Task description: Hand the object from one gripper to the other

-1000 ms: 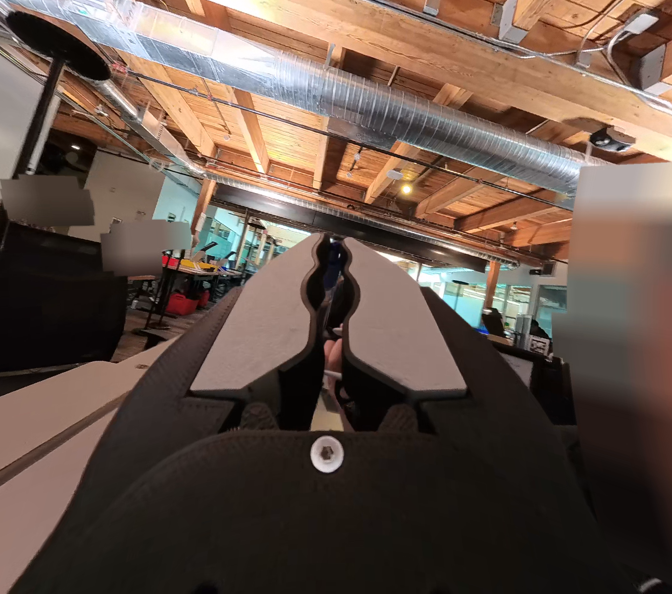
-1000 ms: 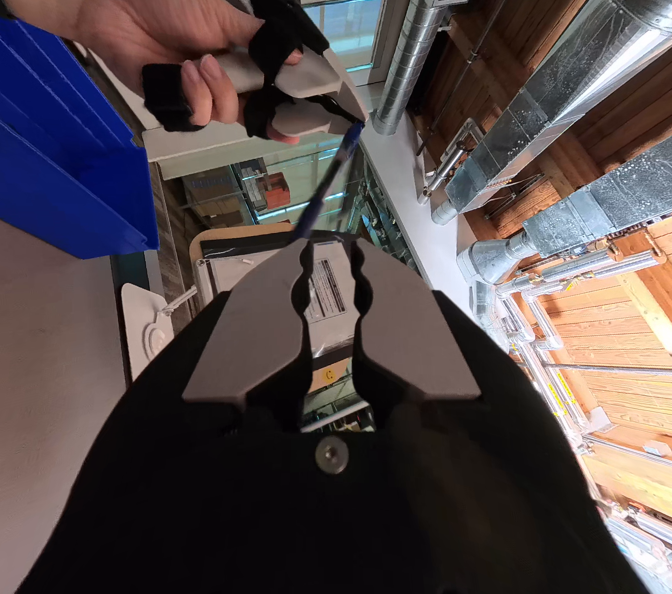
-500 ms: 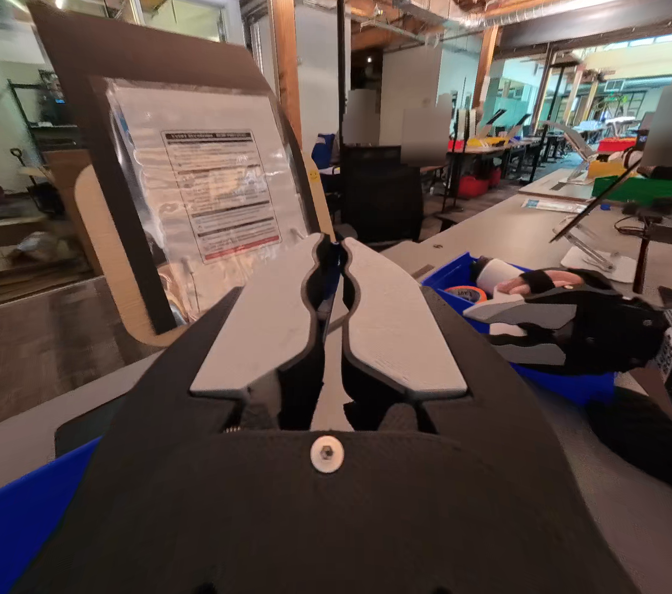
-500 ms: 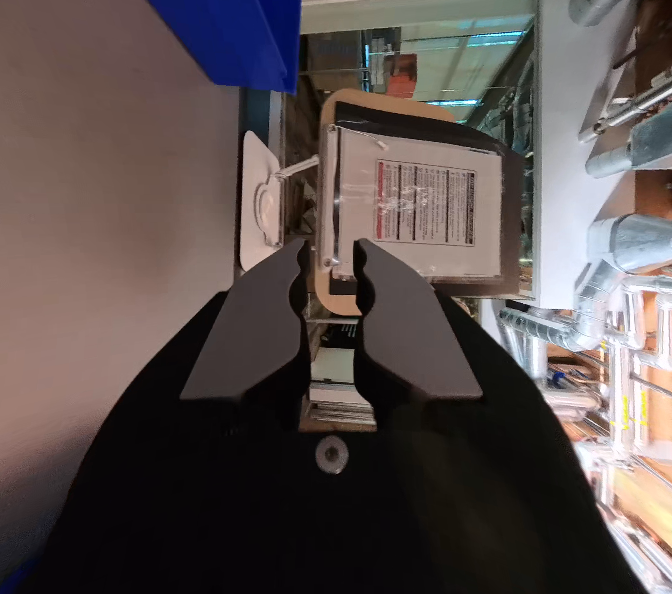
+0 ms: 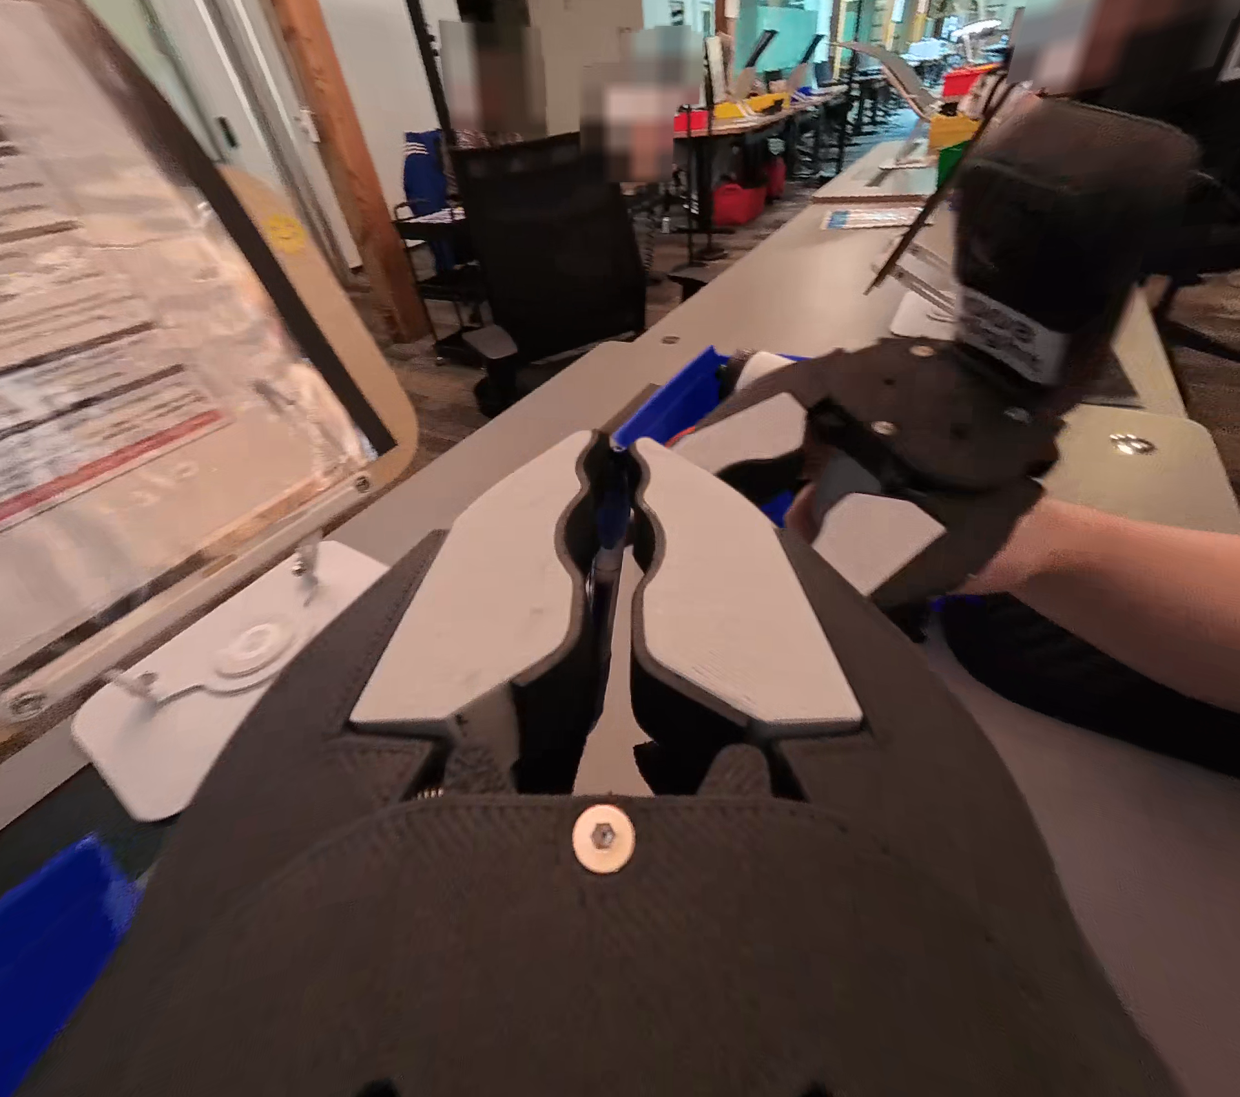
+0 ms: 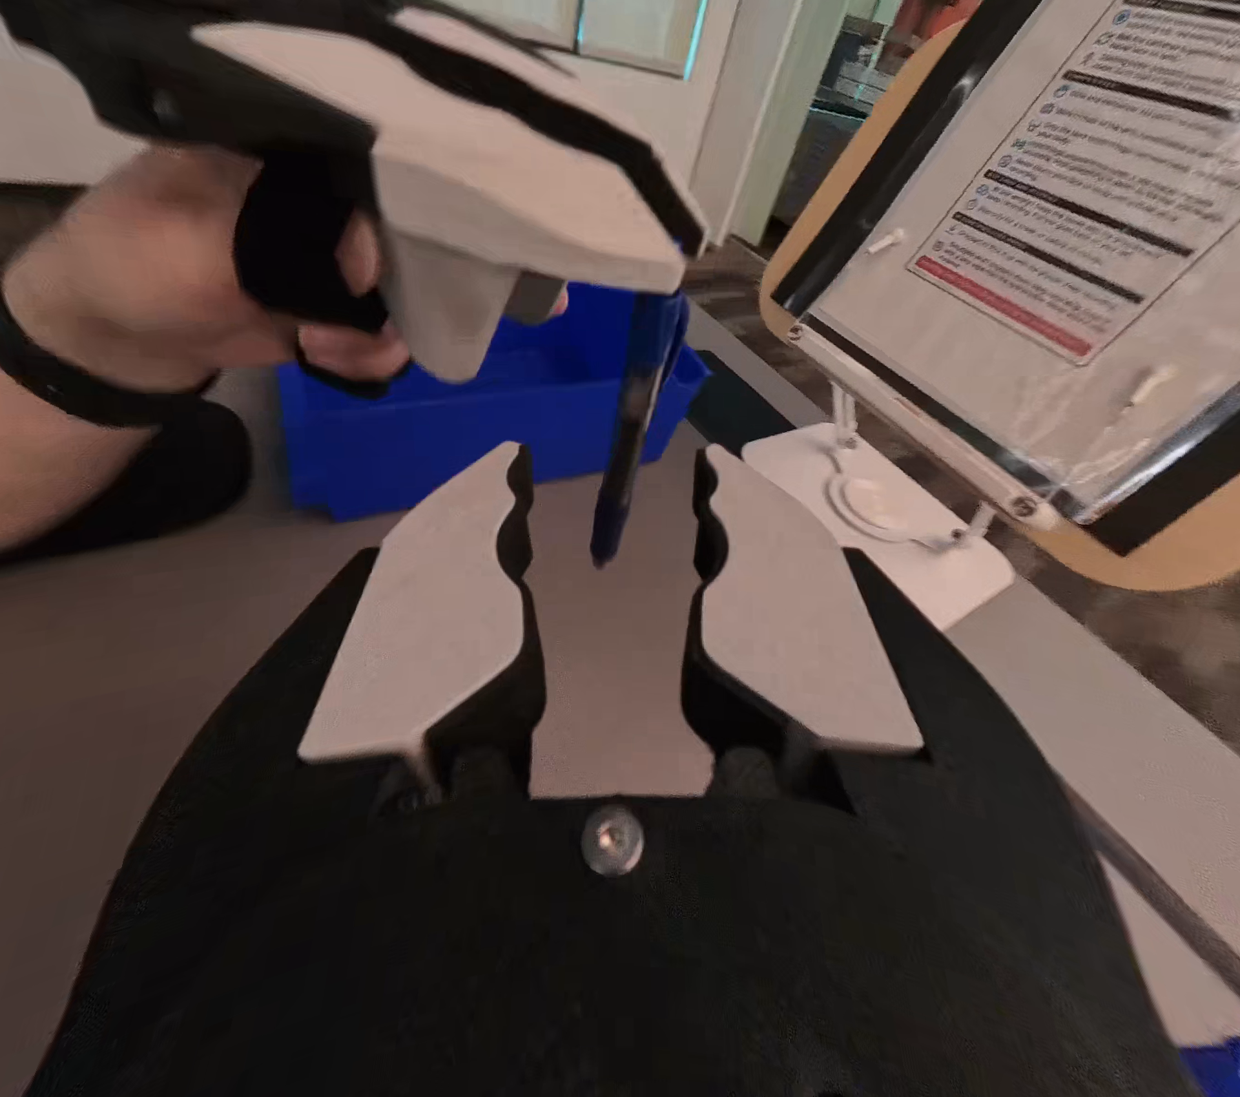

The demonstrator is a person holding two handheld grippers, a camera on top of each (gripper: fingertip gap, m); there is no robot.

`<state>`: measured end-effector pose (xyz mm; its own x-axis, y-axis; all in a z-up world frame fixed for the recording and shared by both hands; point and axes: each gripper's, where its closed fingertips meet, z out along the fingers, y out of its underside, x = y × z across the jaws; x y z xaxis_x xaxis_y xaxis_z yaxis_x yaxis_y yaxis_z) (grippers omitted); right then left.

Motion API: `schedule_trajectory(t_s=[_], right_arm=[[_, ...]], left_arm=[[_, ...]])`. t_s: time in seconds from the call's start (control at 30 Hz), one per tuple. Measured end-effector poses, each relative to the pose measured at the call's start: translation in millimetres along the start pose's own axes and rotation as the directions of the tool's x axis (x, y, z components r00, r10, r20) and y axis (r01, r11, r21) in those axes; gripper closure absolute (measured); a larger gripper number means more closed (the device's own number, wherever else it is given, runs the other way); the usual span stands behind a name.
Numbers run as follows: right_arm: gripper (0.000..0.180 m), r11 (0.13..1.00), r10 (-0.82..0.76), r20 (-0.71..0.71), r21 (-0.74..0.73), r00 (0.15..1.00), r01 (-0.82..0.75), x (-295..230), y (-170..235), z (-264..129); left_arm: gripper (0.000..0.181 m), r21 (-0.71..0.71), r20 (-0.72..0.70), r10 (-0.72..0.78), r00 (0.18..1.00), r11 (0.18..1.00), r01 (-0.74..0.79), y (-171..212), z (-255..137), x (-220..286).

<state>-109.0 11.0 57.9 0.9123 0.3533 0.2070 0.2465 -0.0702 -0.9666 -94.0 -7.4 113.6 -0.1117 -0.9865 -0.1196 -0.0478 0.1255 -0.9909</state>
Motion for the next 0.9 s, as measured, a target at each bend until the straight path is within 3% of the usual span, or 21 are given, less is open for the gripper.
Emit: schedule_trajectory(t_s=[0.1, 0.13, 0.17, 0.3, 0.4, 0.47, 0.53, 0.63, 0.7, 0.77, 0.83, 0.9], right_arm=[[0.140, 0.999, 0.010, 0.010, 0.034, 1.000, -0.010, 4.1, -3.1, -3.2], [0.158, 0.998, -0.005, 0.046, 0.055, 0.999, 0.003, -0.9, -6.3, -5.5], [0.165, 0.997, -0.019, 0.086, 0.070, 0.996, 0.013, -6.8, -9.0, -7.9], [0.167, 1.000, -0.016, 0.080, 0.022, 0.997, 0.014, 5.1, -10.7, -20.1], [0.168, 0.988, 0.109, 0.052, 0.101, 0.993, -0.113, 27.6, -22.6, -35.6], [0.167, 0.949, 0.247, 0.080, 0.179, 0.966, -0.258, 43.1, -31.9, -48.7], [0.167, 0.858, 0.395, 0.169, 0.282, 0.903, -0.429, 57.7, -44.8, -65.8], [0.168, 0.614, 0.551, 0.377, 0.421, 0.745, -0.668, 82.5, -62.5, -97.9], [0.168, 0.436, 0.575, 0.541, 0.432, 0.614, -0.789, 95.5, -68.6, -116.9], [0.168, 0.316, 0.547, 0.675, 0.381, 0.495, -0.869, 101.1, -71.5, -128.7], [0.168, 0.285, 0.516, 0.735, 0.337, 0.439, -0.898, 99.8, -72.9, -131.9], [0.168, 0.327, 0.492, 0.754, 0.302, 0.434, -0.896, 89.9, -75.7, -129.0]], left_arm=[[0.177, 0.005, -0.073, -0.016, 0.997, 1.000, 0.016, -1.0, 6.1, 21.8], [0.176, 0.009, -0.104, -0.030, 0.994, 0.999, 0.031, -2.0, 7.2, 28.6], [0.176, 0.019, -0.128, -0.047, 0.991, 0.999, 0.050, -4.0, 7.5, 33.9], [0.176, 0.073, -0.110, -0.069, 0.992, 0.994, 0.077, -11.9, 5.3, 32.1], [0.145, 0.082, -0.090, -0.106, 0.990, 0.990, 0.113, -13.3, 4.2, 25.0], [0.142, 0.080, -0.121, -0.142, 0.982, 0.985, 0.152, -12.3, 4.8, 25.5], [0.142, 0.074, -0.135, -0.176, 0.975, 0.980, 0.187, -9.5, 6.8, 22.8], [0.145, 0.071, -0.162, -0.231, 0.959, 0.967, 0.245, -6.6, 8.4, 18.8], [0.146, 0.076, -0.201, -0.276, 0.940, 0.952, 0.296, -7.7, 7.9, 18.7], [0.147, 0.075, -0.248, -0.321, 0.914, 0.934, 0.348, -10.1, 6.4, 20.1], [0.147, 0.065, -0.297, -0.354, 0.887, 0.919, 0.389, -11.6, 5.2, 23.4], [0.147, 0.049, -0.346, -0.375, 0.860, 0.908, 0.416, -12.0, 5.2, 29.2]])
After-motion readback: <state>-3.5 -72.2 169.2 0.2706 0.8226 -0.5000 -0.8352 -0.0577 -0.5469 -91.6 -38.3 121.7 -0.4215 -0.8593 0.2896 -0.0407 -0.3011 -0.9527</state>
